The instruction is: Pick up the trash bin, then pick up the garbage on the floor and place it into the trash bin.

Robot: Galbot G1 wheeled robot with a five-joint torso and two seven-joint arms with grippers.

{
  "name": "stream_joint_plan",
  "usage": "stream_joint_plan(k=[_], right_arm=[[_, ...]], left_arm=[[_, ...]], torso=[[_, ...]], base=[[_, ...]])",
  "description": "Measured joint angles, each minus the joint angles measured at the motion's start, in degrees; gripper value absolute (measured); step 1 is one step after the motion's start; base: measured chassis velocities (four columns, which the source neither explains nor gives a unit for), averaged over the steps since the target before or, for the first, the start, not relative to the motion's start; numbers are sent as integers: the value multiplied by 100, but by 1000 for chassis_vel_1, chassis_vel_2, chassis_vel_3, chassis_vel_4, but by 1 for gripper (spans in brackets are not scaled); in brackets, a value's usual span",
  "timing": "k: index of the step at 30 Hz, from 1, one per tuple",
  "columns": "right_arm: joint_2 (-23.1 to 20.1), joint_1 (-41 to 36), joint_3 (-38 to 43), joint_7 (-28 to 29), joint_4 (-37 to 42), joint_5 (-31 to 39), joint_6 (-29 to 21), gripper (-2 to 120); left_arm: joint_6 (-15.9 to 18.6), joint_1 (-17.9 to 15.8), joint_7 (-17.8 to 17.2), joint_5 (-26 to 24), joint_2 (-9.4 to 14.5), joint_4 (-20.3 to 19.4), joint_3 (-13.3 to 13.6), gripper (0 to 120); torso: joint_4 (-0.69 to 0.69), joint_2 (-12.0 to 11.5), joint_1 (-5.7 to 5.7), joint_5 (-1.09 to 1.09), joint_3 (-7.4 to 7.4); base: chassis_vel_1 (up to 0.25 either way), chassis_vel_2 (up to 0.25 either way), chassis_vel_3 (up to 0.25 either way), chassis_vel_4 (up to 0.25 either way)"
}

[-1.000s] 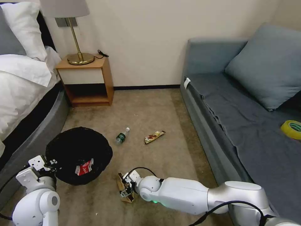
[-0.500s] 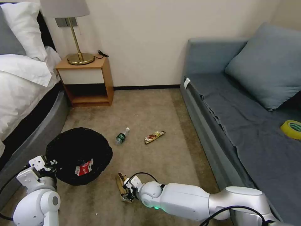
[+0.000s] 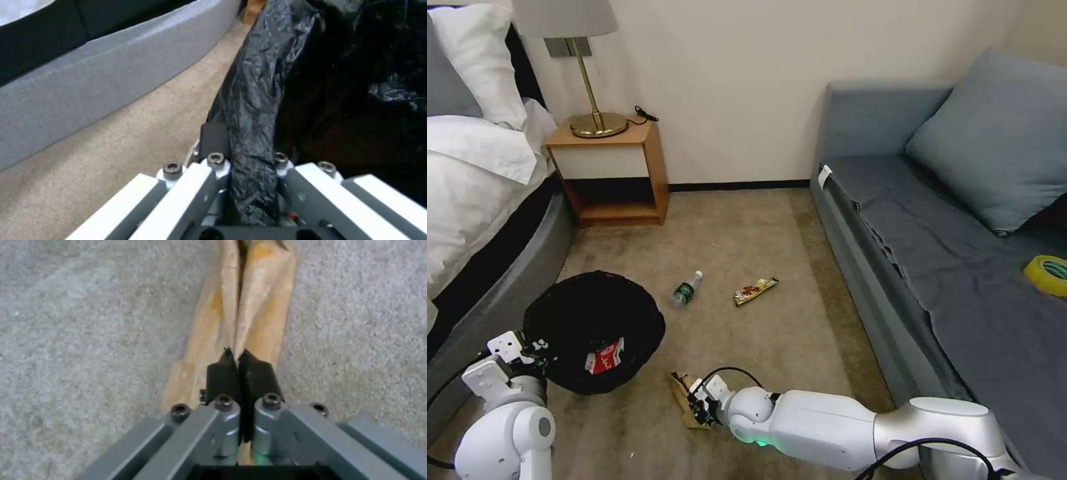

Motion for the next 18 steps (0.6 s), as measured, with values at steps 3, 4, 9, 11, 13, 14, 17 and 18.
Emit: stream_joint_plan(k=[3, 4, 9, 11, 13, 14, 17, 18], right_arm=[[-17, 1, -2, 5, 23, -11, 32, 0], [-25, 1, -4, 8, 38, -20, 50, 0], [-83, 5, 7, 50, 199, -19, 67, 0], [-143, 20, 42, 80, 323, 0, 68, 0], [-334, 72, 163, 145, 621, 42, 62, 0], [-454, 94, 254, 179, 785, 65, 51, 0], [-1291, 157, 851, 258, 1431, 133, -57, 0], [-1501, 158, 1013, 271, 1541, 119, -74, 0]], left_arm=[[0, -9, 5, 2, -1, 0, 5, 3], [0, -12, 6, 2, -2, 0, 7, 3], [0, -12, 7, 3, -9, -3, 18, 3], [0, -9, 8, 4, -9, -3, 20, 3], [4, -13, 9, 4, 3, -4, 24, 3], [8, -22, 9, 4, 11, -3, 25, 3], [32, -47, 8, 2, 40, 4, 59, 3], [40, -47, 8, 3, 45, 8, 75, 3]], torso=[[0, 0, 0, 0, 0], [0, 0, 0, 0, 0], [0, 0, 0, 0, 0], [1, 0, 0, 0, 0], [1, 0, 0, 0, 0], [1, 0, 0, 0, 0], [1, 0, 0, 1, 0], [-1, 0, 0, 1, 0]], base=[[0, 0, 0, 0], [0, 0, 0, 0], [0, 0, 0, 0], [0, 0, 0, 0], [0, 0, 0, 0], [0, 0, 0, 0], [0, 0, 0, 0], [0, 0, 0, 0]])
